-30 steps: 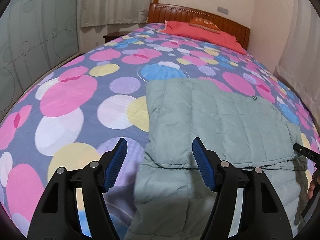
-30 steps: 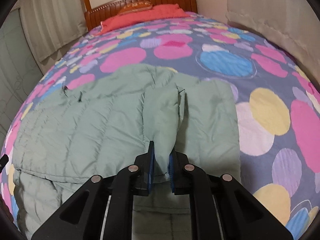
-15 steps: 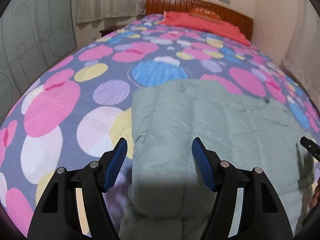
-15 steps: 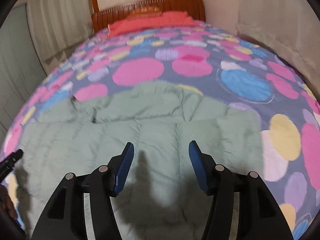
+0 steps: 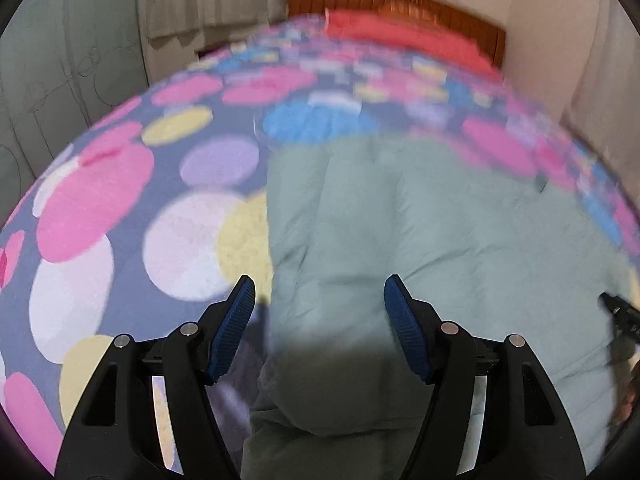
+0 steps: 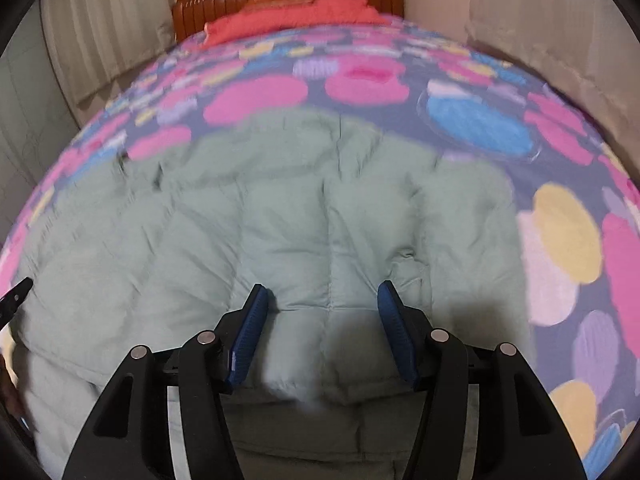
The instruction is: Fold large clothes
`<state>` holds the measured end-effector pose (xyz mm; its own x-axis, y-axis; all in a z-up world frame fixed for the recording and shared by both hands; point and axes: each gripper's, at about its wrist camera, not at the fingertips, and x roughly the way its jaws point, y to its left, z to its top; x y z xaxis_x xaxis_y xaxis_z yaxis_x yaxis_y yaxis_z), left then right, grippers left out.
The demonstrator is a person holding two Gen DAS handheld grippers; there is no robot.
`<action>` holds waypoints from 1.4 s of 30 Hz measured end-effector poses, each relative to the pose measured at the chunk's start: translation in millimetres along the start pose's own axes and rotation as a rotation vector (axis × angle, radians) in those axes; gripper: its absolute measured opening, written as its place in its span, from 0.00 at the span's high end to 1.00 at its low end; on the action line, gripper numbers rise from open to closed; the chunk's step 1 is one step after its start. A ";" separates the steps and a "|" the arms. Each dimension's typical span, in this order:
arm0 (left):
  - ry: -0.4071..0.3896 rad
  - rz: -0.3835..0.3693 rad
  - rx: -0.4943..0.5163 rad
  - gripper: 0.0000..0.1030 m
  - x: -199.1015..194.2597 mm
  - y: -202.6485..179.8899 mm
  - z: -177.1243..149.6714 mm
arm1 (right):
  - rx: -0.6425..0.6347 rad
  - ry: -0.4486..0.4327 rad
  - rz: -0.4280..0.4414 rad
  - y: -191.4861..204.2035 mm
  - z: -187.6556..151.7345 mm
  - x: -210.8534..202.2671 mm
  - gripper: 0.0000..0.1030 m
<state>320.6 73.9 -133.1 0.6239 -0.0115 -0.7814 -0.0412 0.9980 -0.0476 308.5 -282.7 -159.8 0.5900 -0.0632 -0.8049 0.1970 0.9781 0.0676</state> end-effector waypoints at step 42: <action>0.119 -0.274 -0.567 0.27 -187.9 119.9 -245.2 | 0.429 0.046 0.333 -132.2 -247.0 -183.9 0.43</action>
<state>7.1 180.6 -144.5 0.5806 -0.3012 -0.7564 -0.3190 0.7706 -0.5517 -19.4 -351.4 -166.3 0.6420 0.2549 -0.7231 0.3129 0.7739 0.5506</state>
